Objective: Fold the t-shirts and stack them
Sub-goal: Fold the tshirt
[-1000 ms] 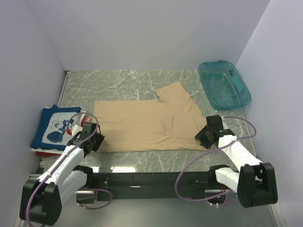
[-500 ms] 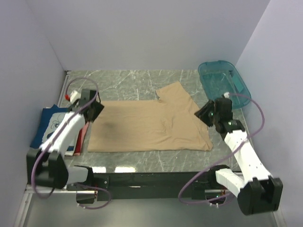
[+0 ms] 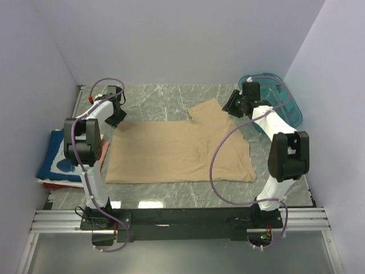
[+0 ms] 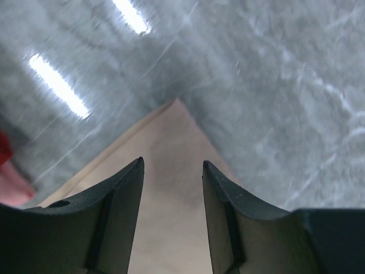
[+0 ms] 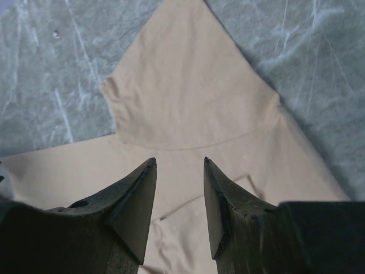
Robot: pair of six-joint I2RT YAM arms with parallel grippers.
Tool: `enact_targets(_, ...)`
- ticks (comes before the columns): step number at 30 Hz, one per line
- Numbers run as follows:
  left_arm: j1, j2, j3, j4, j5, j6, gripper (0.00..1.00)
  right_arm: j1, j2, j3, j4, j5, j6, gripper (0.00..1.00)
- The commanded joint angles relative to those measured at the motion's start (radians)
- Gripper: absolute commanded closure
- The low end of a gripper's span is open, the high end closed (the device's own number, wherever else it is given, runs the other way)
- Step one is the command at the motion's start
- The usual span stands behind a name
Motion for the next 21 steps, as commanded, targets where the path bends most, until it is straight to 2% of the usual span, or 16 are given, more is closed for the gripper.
enact_targets(1, -0.001, 0.053, 0.107, -0.055, -0.06, 0.0, 0.49, 0.003, 0.047, 0.082, 0.036, 0.006, -0.056, 0.54)
enact_targets(5, 0.001, 0.13, 0.17, -0.079, -0.086, -0.011, 0.5, 0.006, 0.11, 0.116, 0.059, 0.001, -0.062, 0.55)
enact_targets(13, 0.001, 0.184, 0.193, -0.088, -0.13, -0.02, 0.51, 0.009, 0.202, 0.161, 0.067, -0.017, -0.062, 0.55)
enact_targets(21, 0.001, 0.204, 0.165, -0.08, -0.141, -0.028, 0.59, 0.01, 0.316, 0.248, 0.061, -0.017, -0.087, 0.56)
